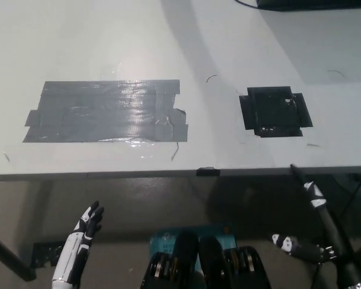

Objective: A person hands a grey duster to the robot and the robot grabs it with its right hand and places it on the black marked spot infron tof it on the desk

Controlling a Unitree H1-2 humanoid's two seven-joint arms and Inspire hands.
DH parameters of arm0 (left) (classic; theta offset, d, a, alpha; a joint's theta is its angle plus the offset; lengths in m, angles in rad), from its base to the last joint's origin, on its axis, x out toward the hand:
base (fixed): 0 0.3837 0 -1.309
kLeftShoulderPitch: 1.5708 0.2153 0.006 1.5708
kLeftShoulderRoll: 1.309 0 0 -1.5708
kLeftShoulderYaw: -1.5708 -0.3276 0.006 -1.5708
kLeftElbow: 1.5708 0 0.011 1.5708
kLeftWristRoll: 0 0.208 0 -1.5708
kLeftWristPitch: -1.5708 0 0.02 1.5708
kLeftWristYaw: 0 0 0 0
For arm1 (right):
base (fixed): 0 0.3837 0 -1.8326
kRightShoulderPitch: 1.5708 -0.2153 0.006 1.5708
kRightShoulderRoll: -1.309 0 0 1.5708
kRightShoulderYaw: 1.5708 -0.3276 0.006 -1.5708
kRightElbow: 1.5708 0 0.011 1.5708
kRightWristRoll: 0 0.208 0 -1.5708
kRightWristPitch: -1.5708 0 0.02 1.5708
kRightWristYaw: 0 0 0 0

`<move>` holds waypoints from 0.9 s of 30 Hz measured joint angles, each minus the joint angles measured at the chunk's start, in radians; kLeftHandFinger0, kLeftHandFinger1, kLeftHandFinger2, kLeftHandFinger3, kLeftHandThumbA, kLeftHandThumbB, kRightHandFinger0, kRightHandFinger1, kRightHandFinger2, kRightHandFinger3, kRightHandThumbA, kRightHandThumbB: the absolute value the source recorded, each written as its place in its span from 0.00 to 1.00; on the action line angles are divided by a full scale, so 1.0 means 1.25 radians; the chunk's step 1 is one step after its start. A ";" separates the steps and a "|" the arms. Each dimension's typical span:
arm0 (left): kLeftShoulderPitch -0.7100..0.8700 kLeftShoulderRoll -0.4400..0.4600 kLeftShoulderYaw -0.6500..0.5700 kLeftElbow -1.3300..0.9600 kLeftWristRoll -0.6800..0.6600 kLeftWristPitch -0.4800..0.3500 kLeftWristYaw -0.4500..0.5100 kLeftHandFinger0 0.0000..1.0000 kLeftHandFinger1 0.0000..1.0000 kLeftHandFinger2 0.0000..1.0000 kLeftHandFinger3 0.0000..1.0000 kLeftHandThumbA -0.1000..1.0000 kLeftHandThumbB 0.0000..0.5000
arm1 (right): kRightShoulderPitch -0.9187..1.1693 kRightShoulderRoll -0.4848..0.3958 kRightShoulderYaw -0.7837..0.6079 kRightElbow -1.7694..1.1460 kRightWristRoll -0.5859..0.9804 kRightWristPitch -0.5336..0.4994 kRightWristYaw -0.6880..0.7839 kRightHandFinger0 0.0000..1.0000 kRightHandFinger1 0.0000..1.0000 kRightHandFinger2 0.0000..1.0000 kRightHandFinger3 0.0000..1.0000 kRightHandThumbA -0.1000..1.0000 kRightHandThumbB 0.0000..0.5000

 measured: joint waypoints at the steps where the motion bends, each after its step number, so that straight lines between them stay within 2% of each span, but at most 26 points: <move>1: 0.000 0.000 0.000 0.000 0.000 0.000 0.000 1.00 1.00 1.00 1.00 1.00 0.53 | 0.001 0.003 -0.005 -0.013 -0.004 -0.003 -0.004 1.00 1.00 1.00 1.00 0.94 0.64; 5: 0.000 0.000 0.000 0.000 0.000 -0.001 0.000 1.00 1.00 1.00 1.00 1.00 0.53 | 0.005 0.009 -0.018 -0.065 -0.025 -0.006 -0.015 1.00 1.00 1.00 1.00 1.00 0.76; 7: 0.000 0.000 -0.001 0.000 0.000 -0.002 0.000 1.00 1.00 1.00 1.00 1.00 0.54 | 0.007 0.010 -0.022 -0.103 -0.040 -0.006 -0.016 1.00 1.00 1.00 1.00 1.00 0.78; 9: 0.000 0.000 -0.001 -0.001 0.000 -0.002 0.000 1.00 1.00 1.00 1.00 1.00 0.55 | 0.007 0.010 -0.027 -0.144 -0.057 -0.003 -0.016 1.00 1.00 1.00 1.00 0.99 0.69; 14: 0.000 0.000 -0.001 -0.001 0.001 -0.002 0.000 1.00 1.00 1.00 1.00 1.00 0.55 | -0.004 0.016 -0.051 -0.268 -0.140 0.027 -0.015 1.00 1.00 1.00 1.00 1.00 0.69; 16: 0.000 0.000 -0.002 -0.001 0.000 -0.002 0.000 1.00 1.00 1.00 1.00 1.00 0.54 | -0.015 0.016 -0.057 -0.298 -0.176 0.047 -0.011 1.00 1.00 1.00 1.00 1.00 0.72; 19: 0.000 0.000 -0.002 -0.001 0.000 -0.001 0.000 1.00 1.00 1.00 1.00 1.00 0.57 | -0.046 0.016 -0.061 -0.322 -0.225 0.069 -0.002 1.00 1.00 1.00 1.00 1.00 0.83; 24: 0.000 0.000 -0.004 -0.001 0.001 -0.001 0.000 1.00 1.00 1.00 1.00 1.00 0.54 | -0.112 0.016 -0.062 -0.333 -0.298 0.104 0.022 1.00 1.00 1.00 1.00 0.98 0.90; 27: 0.000 0.000 -0.005 -0.001 0.001 -0.001 0.000 1.00 1.00 1.00 1.00 1.00 0.57 | -0.175 0.015 -0.060 -0.326 -0.357 0.131 0.044 1.00 1.00 1.00 1.00 0.98 0.90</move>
